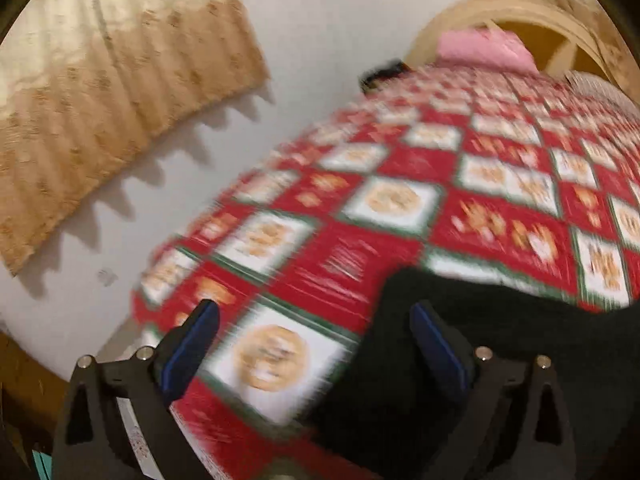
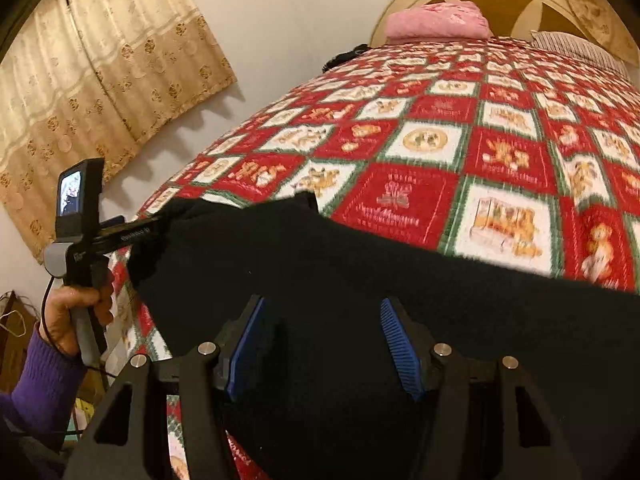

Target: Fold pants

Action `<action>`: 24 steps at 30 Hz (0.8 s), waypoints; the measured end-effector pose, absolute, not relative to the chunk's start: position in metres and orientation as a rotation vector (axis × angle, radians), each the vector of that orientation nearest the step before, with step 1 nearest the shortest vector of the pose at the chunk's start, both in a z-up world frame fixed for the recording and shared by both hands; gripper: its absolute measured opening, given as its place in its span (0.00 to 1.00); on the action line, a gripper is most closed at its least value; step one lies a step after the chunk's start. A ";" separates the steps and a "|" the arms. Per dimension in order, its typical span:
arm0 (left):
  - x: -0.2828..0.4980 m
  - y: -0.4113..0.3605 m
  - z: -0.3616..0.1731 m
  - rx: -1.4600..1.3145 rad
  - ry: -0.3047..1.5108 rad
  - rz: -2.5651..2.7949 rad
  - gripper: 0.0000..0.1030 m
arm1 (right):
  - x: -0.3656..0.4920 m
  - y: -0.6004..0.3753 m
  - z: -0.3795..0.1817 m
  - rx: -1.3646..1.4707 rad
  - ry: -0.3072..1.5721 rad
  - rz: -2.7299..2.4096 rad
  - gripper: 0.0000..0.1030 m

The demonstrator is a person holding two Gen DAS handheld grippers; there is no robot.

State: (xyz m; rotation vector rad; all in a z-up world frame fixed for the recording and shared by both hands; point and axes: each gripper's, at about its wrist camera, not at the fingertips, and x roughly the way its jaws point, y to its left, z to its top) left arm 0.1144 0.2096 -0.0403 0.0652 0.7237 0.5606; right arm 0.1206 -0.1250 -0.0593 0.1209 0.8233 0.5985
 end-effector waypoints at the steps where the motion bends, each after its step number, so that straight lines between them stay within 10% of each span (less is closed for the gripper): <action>1: 0.108 0.211 -0.030 0.060 0.683 0.561 0.95 | 0.125 -0.125 -0.050 0.118 0.800 0.629 0.59; 7: 0.112 0.181 -0.013 0.042 0.630 0.281 0.86 | 0.165 -0.088 -0.033 -0.039 0.777 0.780 0.57; 9: 0.125 0.173 -0.022 0.035 0.668 0.205 0.74 | 0.178 -0.078 -0.041 -0.047 0.815 0.813 0.40; 24: 0.149 0.162 -0.088 -0.034 0.835 0.163 0.88 | 0.174 -0.079 -0.064 -0.044 0.966 0.920 0.38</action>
